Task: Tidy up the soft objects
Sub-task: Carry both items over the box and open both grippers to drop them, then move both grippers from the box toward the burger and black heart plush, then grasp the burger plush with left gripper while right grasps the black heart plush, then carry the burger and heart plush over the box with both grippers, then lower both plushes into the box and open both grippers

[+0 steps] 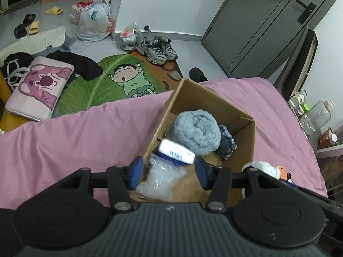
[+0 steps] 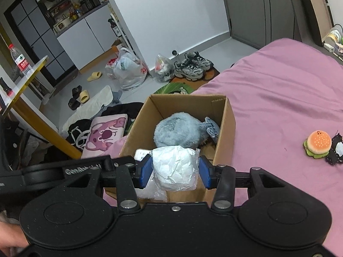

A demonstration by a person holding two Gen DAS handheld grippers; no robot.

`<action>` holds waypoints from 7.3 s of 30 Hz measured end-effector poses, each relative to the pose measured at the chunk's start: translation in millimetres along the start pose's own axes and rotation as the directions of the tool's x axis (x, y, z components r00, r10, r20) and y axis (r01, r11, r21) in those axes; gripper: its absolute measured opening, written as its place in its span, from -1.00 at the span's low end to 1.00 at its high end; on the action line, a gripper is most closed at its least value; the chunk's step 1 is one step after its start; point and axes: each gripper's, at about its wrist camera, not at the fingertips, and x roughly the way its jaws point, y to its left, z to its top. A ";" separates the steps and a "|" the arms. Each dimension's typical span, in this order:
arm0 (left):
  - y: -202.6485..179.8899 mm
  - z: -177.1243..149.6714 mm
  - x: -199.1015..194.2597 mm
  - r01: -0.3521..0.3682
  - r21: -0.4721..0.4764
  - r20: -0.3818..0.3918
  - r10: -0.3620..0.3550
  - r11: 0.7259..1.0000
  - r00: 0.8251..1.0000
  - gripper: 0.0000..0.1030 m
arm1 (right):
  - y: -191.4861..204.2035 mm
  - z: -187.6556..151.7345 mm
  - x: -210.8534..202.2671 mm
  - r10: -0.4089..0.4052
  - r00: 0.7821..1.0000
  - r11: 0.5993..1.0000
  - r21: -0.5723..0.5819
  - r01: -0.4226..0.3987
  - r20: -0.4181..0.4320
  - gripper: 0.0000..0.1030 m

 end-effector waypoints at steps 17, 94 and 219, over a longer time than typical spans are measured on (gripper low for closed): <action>-8.9 2.0 -21.3 -0.070 0.039 0.038 0.068 0.997 0.997 0.53 | -3.7 2.9 -14.6 -0.015 1.000 1.000 0.025 0.015 -0.007 0.35; -264.3 -43.7 149.4 0.039 0.155 -0.172 -0.012 0.987 0.985 0.56 | -318.3 4.3 -18.8 -0.081 0.996 0.794 0.603 0.082 -0.028 0.31; -37.5 11.1 23.8 0.074 -0.024 -0.045 -0.075 0.997 0.996 -0.09 | -40.7 23.4 -25.4 -0.034 0.998 0.998 0.058 0.031 0.052 0.06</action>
